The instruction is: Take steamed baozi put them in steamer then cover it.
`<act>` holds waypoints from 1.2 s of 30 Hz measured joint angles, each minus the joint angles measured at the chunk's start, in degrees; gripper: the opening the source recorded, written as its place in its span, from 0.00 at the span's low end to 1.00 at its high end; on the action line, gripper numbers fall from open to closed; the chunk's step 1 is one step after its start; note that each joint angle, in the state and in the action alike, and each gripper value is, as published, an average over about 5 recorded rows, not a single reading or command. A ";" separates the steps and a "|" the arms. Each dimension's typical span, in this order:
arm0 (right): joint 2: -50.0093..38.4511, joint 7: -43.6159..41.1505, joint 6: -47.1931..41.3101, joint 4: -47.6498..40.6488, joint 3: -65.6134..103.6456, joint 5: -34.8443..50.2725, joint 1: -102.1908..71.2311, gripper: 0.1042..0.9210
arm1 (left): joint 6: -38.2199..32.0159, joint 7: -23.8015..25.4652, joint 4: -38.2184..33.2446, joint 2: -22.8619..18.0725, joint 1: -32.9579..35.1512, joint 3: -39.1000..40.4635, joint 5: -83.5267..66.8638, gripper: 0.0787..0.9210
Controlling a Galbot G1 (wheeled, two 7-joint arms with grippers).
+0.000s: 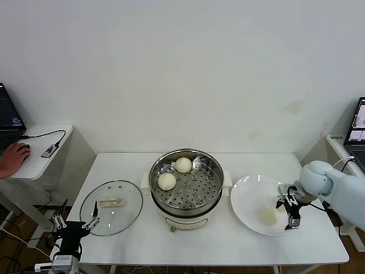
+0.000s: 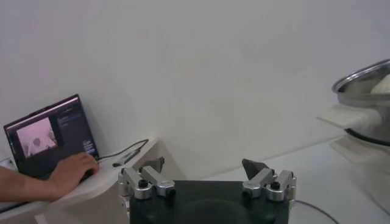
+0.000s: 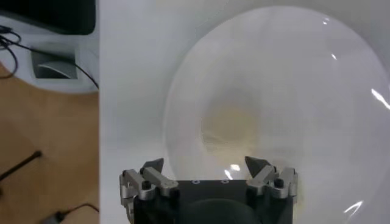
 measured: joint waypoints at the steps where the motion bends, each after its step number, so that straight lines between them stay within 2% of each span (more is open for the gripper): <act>1: 0.39 0.27 0.28 -0.34 0.28 -0.28 -0.37 0.88 | -0.01 0.00 0.03 -0.01 0.02 -0.06 -0.01 0.88; 13: 3.91 2.89 1.63 -2.77 2.41 -2.31 -3.32 0.87 | -0.12 0.00 0.32 -0.07 -0.04 -0.53 -0.07 0.88; 16: 4.15 3.19 1.32 -2.94 2.60 -2.56 -3.60 0.82 | -0.13 0.00 0.37 -0.11 -0.13 -0.53 -0.07 0.88; 23: 4.25 3.49 0.73 -3.07 3.02 -2.98 -3.79 0.58 | -0.14 -0.02 0.42 -0.10 -0.11 -0.60 -0.13 0.88; 27: 4.09 3.65 0.66 -3.06 3.32 -3.10 -3.80 0.48 | -0.17 -0.04 0.41 -0.11 -0.12 -0.61 -0.16 0.88; 36: 2.49 2.83 -0.05 -1.14 1.99 -1.28 -0.30 0.47 | -0.15 0.00 0.11 0.01 -0.31 -0.49 -0.27 0.88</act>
